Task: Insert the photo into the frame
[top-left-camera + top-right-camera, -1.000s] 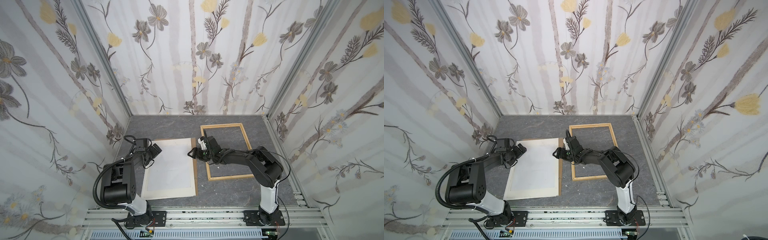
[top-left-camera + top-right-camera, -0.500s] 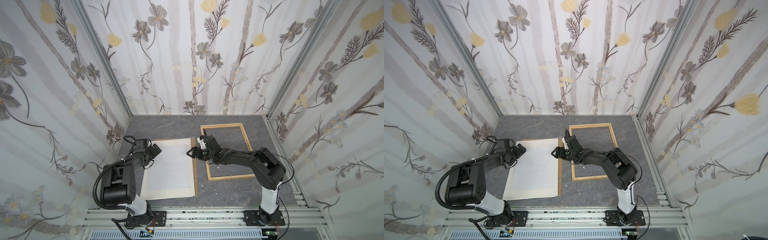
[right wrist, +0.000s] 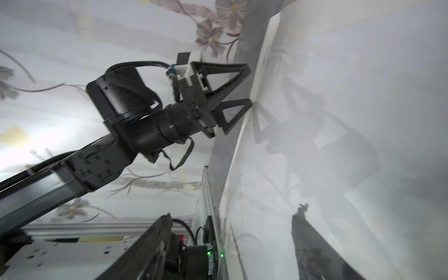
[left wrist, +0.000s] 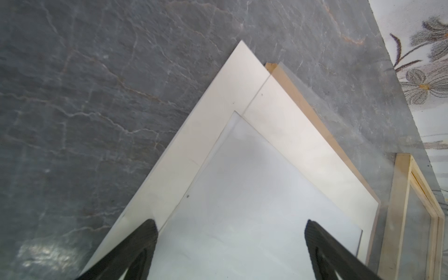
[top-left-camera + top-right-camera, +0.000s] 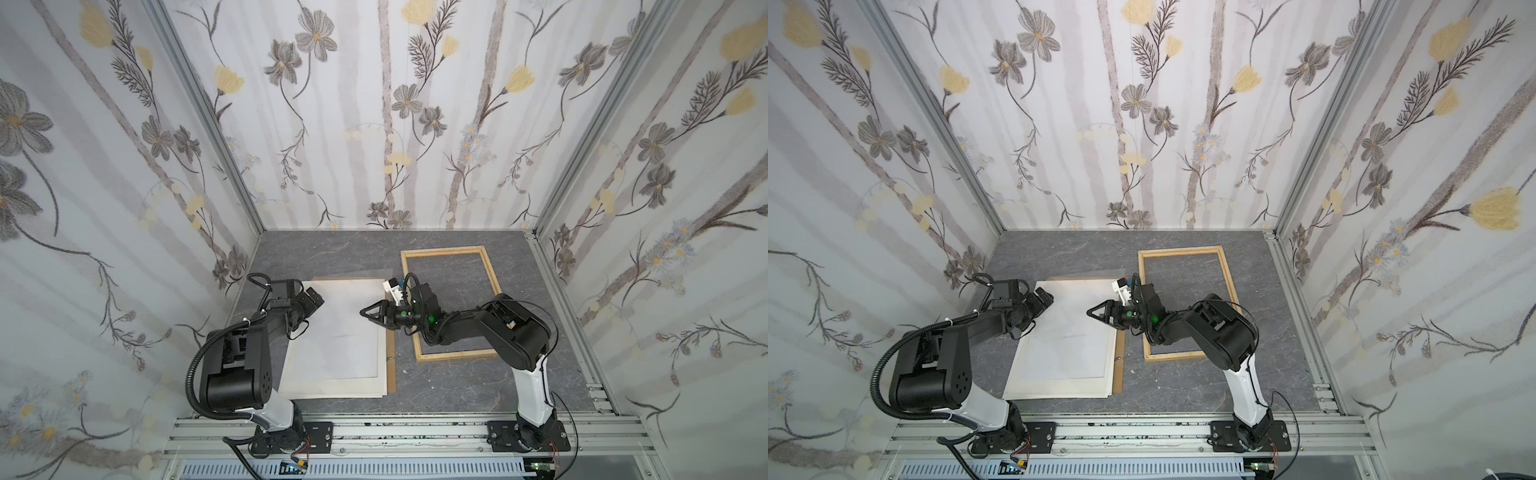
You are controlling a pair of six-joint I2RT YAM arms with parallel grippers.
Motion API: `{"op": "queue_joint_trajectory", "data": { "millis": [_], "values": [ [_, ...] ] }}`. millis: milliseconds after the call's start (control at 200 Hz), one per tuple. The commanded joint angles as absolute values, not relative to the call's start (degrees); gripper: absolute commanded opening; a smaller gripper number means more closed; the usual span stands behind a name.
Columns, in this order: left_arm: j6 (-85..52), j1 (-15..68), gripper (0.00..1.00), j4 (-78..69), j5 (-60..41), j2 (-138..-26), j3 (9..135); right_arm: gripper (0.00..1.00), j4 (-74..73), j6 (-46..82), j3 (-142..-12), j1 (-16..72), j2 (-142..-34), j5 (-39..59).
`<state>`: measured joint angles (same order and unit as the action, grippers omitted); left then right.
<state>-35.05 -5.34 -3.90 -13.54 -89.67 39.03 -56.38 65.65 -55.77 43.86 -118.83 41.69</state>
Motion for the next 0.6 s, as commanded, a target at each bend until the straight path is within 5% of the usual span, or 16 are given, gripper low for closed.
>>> {"op": "queue_joint_trajectory", "data": {
  "millis": [0, 140, 400, 595],
  "values": [
    [-38.17, -5.18, 0.98, 5.23, -19.74, -89.95, 38.24, 0.74, -58.41, 63.80, -56.43, 43.90, -117.38, 42.62],
    [-37.72, -5.11, 0.98, 6.31, -18.81, -88.64, 38.75, 0.57, -45.47, 57.21, -58.12, 44.17, -114.51, 38.96],
    [-37.73, -5.33, 0.98, 8.84, -16.41, -86.36, 41.01, 0.57, -18.31, 47.50, -64.94, 44.38, -112.87, 30.15],
    [-37.62, -5.80, 0.99, 10.19, -15.64, -84.03, 42.95, 0.62, -11.45, 45.45, -66.01, 44.39, -110.86, 26.56]
  ]
}}
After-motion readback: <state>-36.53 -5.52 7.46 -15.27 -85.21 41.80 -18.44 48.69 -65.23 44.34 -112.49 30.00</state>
